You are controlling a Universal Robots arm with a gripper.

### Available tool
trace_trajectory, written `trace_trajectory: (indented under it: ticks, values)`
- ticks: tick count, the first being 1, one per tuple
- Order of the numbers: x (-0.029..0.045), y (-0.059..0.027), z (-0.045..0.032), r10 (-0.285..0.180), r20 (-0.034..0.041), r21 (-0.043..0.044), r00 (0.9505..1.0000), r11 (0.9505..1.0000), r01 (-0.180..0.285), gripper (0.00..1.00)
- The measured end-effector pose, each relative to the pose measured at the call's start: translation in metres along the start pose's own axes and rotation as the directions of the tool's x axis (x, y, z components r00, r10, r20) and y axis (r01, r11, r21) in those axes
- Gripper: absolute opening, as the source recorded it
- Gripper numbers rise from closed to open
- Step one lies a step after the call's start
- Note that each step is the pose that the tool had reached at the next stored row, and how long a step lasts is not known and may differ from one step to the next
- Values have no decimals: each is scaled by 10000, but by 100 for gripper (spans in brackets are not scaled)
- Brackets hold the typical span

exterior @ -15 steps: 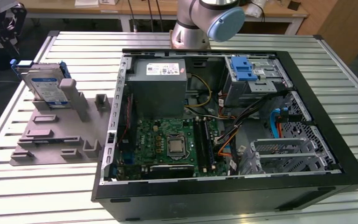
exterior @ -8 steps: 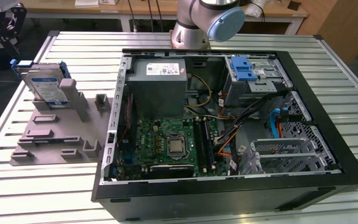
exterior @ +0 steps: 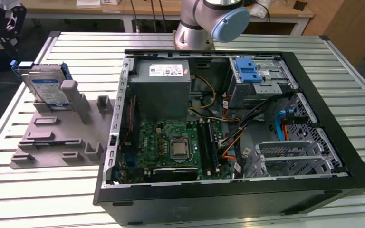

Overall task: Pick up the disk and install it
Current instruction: 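Pick up the disk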

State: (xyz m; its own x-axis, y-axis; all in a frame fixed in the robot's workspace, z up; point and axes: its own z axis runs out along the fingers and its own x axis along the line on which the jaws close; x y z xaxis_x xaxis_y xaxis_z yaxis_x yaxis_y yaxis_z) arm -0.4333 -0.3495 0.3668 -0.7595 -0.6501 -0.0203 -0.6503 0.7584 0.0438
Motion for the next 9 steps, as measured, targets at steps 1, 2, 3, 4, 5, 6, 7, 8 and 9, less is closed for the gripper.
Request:
trace_trajectory:
  ticks: [1,2,3,4,5,6,7,8,9]
  values:
    - [0,0,1,-181,-8,-4,9998,9998,181,11]
    - [0,0,2,-359,-15,-8,9994,9994,359,11]
    - [0,0,2,-534,-23,-11,9986,9986,534,11]
    - [0,0,3,-729,-31,-15,9973,9973,729,11]
    - [0,0,4,-908,-38,-20,9959,9959,908,11]
    - [0,0,5,-1088,-45,-23,9941,9941,1087,11]
    - [0,0,6,-1265,-52,-28,9920,9920,1265,11]
    - [0,0,6,-1444,-60,-33,9895,9895,1444,11]
    - [0,0,6,-1621,-67,-37,9868,9868,1620,11]
